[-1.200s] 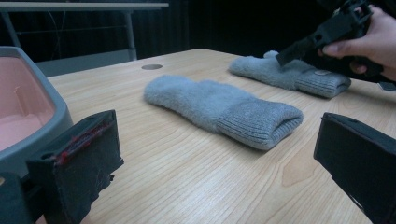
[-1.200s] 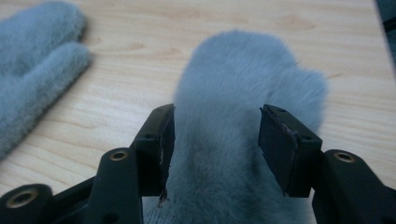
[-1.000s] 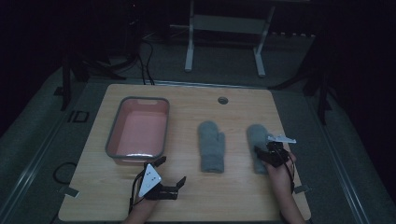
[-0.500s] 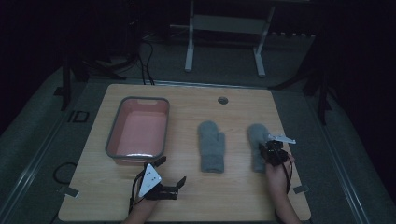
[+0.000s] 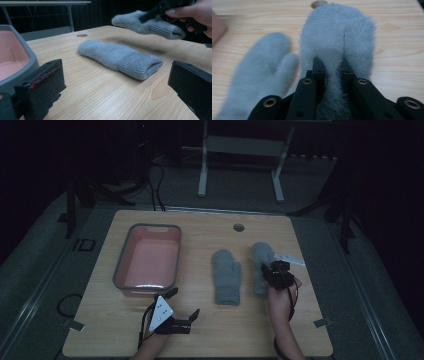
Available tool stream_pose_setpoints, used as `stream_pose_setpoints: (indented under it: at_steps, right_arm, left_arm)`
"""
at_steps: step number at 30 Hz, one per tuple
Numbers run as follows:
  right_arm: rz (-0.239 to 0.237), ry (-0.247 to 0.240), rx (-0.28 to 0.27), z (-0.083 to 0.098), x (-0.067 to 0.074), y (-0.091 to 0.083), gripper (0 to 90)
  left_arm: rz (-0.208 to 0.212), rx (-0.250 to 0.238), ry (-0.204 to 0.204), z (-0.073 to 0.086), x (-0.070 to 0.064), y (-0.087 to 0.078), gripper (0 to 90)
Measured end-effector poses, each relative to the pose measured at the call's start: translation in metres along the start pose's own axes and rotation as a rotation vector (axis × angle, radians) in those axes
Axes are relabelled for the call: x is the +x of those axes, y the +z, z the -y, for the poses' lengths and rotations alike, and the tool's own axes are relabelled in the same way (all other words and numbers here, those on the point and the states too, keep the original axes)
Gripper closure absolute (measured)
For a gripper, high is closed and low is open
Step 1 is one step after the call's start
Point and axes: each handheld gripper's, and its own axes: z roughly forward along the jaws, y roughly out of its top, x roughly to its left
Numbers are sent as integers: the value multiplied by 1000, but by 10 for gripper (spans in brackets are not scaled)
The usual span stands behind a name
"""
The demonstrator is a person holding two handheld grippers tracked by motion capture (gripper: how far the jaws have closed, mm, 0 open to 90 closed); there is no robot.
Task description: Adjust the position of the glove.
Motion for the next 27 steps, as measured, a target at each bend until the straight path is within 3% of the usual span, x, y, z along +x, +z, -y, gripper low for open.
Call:
stream_pose_setpoints:
  at_steps: [7,12,15,22,27]
  right_arm:
    - [-24,-19,-6,-8,39,-2,798]
    - [-37,-60,14,-7,71,1,796]
    - [-52,-58,27,-7,85,4,796]
    - [-76,-56,69,-1,110,17,793]
    - [-72,-55,84,6,117,25,789]
  left_arm:
    - [-1,1,-4,0,0,0,9]
    - [-2,1,-8,0,1,0,9]
    - [0,2,-11,0,1,0,9]
    - [8,5,-15,0,1,0,9]
    - [13,6,-17,0,2,-1,9]
